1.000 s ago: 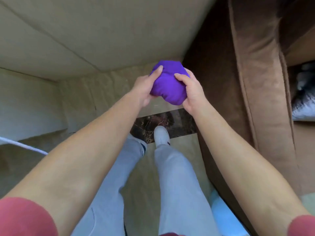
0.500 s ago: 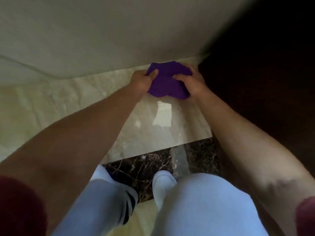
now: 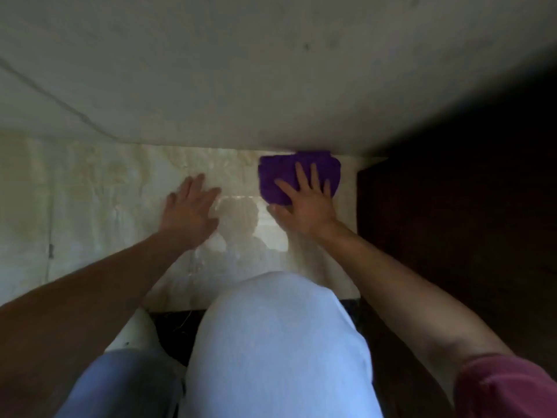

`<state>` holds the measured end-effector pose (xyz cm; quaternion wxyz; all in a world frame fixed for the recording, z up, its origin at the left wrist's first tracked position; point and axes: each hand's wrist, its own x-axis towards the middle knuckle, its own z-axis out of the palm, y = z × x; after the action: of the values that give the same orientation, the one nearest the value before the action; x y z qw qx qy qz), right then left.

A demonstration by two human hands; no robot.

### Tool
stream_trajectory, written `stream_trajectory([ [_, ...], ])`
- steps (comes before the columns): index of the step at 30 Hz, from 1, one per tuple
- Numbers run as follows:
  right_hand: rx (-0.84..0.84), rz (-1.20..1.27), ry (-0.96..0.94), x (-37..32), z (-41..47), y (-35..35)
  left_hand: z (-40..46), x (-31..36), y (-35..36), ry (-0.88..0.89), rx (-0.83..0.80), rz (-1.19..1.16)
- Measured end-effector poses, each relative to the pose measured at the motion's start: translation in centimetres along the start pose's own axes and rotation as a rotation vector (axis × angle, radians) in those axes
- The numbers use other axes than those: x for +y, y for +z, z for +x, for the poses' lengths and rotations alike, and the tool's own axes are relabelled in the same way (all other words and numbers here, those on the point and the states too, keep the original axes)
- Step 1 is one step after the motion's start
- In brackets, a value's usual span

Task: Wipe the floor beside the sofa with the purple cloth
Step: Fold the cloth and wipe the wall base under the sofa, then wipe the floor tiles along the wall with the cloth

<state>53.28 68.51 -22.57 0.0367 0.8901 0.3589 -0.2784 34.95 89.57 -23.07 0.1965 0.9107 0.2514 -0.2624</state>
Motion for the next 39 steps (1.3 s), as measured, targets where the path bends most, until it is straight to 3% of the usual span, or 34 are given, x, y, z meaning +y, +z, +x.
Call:
stream_trajectory([
  [2, -0.005, -0.030, 0.022, 2.5, 0.6, -1.4, -1.5, -2.0, 0.1, 0.013, -0.122, 0.064],
  [6, -0.069, -0.041, 0.206, 7.1, 0.7, -3.6, -4.0, -3.4, -0.5, -0.206, -0.151, -0.052],
  [12, -0.083, 0.009, 0.335, 1.0, 2.7, -3.0, -7.0, -7.6, 1.8, -0.285, -0.122, -0.107],
  [18, -0.040, -0.081, 0.151, -7.9, 3.9, -2.0, -6.8, -8.5, 1.7, -0.194, -0.232, -0.151],
  [21, -0.033, -0.070, 0.073, -13.4, 4.4, -1.0, -7.6, -9.3, 1.3, -0.161, -0.132, -0.152],
  [25, -0.064, -0.179, -0.198, -21.2, 5.8, 0.2, -10.5, -13.5, 1.7, -0.350, 0.009, -0.145],
  [33, -0.117, -0.278, -0.360, -34.7, 8.8, 0.9, -18.1, -23.1, 4.4, -0.660, 0.011, -0.201],
  [39, -0.142, -0.249, -0.550, -43.5, 11.4, 1.4, -22.6, -24.6, 7.6, -0.645, 0.030, -0.139],
])
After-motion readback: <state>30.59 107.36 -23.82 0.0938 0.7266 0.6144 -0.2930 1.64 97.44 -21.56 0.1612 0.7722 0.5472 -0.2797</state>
